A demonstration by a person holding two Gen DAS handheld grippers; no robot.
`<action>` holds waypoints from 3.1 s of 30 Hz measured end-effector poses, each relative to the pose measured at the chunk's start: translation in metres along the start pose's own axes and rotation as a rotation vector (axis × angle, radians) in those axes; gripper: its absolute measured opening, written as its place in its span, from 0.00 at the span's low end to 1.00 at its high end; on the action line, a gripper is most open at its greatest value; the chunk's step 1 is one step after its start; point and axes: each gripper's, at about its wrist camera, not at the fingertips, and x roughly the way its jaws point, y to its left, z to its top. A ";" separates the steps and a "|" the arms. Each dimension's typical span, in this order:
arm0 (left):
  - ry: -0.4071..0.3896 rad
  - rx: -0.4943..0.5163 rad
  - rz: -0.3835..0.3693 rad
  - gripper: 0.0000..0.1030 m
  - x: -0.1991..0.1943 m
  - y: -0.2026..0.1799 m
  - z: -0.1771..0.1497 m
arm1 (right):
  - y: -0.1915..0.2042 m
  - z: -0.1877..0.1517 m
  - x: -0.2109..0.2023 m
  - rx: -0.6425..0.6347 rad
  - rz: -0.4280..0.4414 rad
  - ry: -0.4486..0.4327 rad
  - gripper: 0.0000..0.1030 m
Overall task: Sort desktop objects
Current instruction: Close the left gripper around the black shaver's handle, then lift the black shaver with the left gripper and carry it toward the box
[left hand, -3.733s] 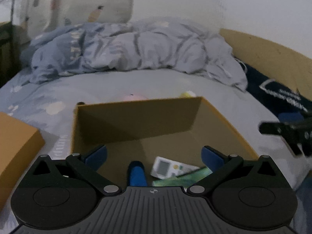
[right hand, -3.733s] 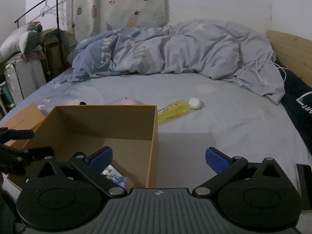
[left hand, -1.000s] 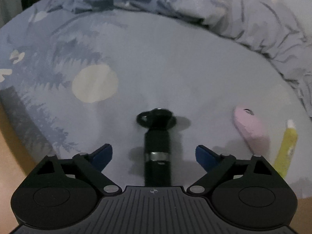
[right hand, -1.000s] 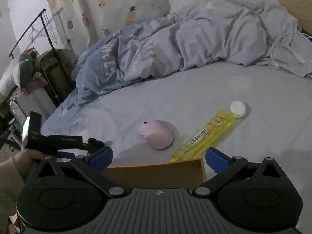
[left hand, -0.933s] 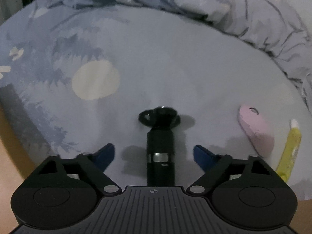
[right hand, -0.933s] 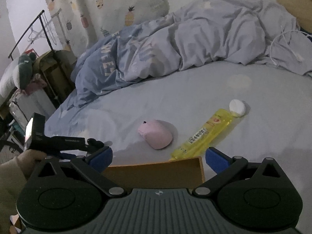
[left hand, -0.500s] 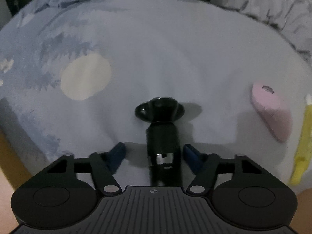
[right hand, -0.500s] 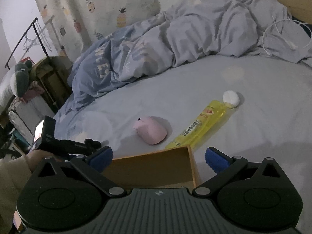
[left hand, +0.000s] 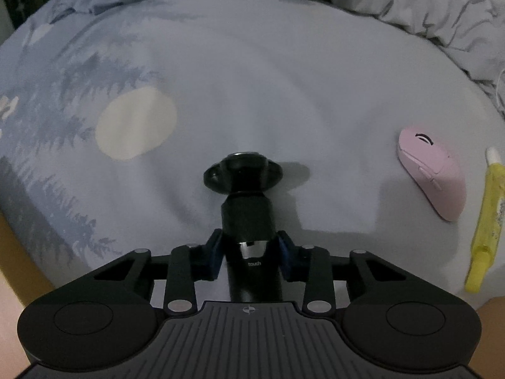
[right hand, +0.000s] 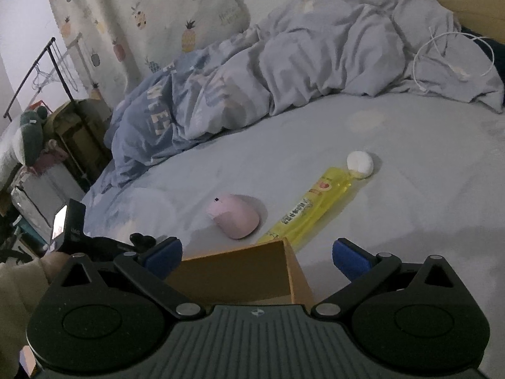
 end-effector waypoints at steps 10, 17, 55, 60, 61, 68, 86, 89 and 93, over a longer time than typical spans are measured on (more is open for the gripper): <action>-0.022 -0.045 -0.004 0.37 -0.015 0.021 -0.016 | 0.011 0.011 -0.013 -0.018 0.003 -0.029 1.00; -0.063 -0.087 -0.017 0.36 -0.046 0.042 -0.035 | 0.025 0.018 -0.029 -0.049 0.008 -0.052 1.00; -0.378 -0.140 -0.129 0.36 -0.227 0.083 -0.156 | 0.147 0.022 -0.119 -0.418 0.029 -0.142 1.00; -0.405 -0.133 -0.162 0.36 -0.247 0.079 -0.171 | 0.145 0.019 -0.132 -0.413 0.031 -0.144 1.00; -0.411 -0.131 -0.168 0.36 -0.251 0.078 -0.174 | 0.145 0.017 -0.135 -0.412 0.029 -0.146 1.00; -0.446 -0.104 -0.205 0.36 -0.275 0.063 -0.192 | 0.117 -0.001 -0.152 -0.338 0.025 -0.155 1.00; -0.501 0.008 -0.237 0.36 -0.320 -0.006 -0.222 | 0.052 -0.050 -0.132 -0.194 0.008 -0.074 1.00; -0.493 0.033 -0.248 0.36 -0.317 -0.019 -0.227 | 0.047 -0.057 -0.129 -0.177 0.003 -0.051 1.00; -0.470 0.061 -0.256 0.36 -0.309 -0.034 -0.235 | 0.043 -0.058 -0.132 -0.165 -0.004 -0.053 1.00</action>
